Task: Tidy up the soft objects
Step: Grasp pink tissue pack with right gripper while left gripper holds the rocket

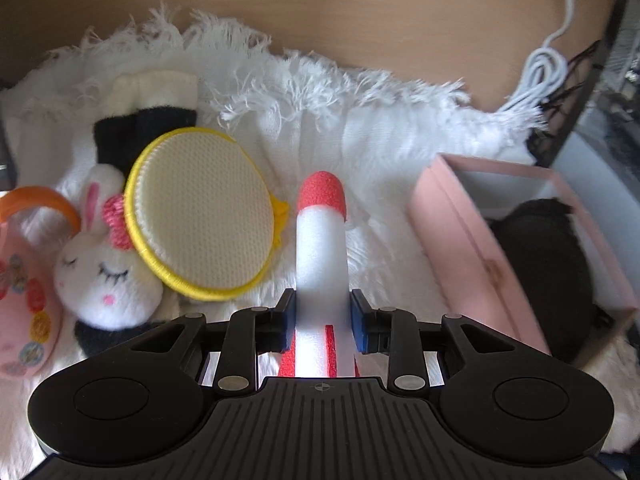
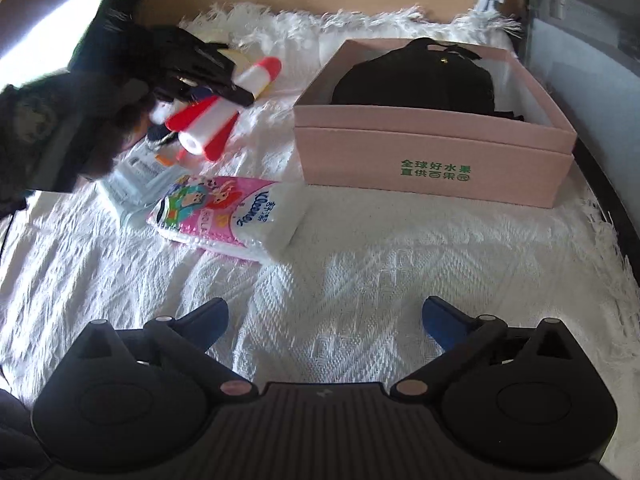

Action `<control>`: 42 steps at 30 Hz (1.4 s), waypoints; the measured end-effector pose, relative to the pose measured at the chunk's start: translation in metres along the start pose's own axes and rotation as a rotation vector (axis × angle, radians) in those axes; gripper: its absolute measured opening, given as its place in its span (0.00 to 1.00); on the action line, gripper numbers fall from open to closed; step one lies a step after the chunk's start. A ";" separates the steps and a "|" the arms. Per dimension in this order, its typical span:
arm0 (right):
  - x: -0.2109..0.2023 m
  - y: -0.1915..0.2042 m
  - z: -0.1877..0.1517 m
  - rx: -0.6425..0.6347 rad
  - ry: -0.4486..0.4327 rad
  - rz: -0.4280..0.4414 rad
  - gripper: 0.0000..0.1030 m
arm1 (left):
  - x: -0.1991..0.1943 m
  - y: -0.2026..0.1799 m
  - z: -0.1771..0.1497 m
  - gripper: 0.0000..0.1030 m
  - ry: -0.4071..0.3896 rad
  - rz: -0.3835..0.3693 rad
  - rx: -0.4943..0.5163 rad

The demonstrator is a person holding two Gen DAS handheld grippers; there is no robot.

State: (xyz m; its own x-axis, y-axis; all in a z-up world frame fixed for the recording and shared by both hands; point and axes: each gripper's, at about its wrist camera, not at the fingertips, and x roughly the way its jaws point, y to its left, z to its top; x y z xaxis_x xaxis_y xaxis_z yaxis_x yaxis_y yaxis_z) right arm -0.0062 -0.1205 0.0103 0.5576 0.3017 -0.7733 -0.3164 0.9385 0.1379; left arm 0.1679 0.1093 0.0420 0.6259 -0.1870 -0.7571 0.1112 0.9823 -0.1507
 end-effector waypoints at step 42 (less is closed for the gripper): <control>0.006 0.120 0.054 -0.533 -0.048 0.141 0.77 | -0.162 0.047 -0.184 0.31 0.074 0.126 -0.342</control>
State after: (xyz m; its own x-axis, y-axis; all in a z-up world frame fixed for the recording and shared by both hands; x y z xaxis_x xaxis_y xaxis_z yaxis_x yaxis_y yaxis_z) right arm 0.0007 0.0034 0.0552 0.5123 0.4376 -0.7390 -0.7285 0.6771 -0.1040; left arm -0.0701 0.1841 0.0405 0.5591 -0.0772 -0.8255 -0.2355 0.9399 -0.2474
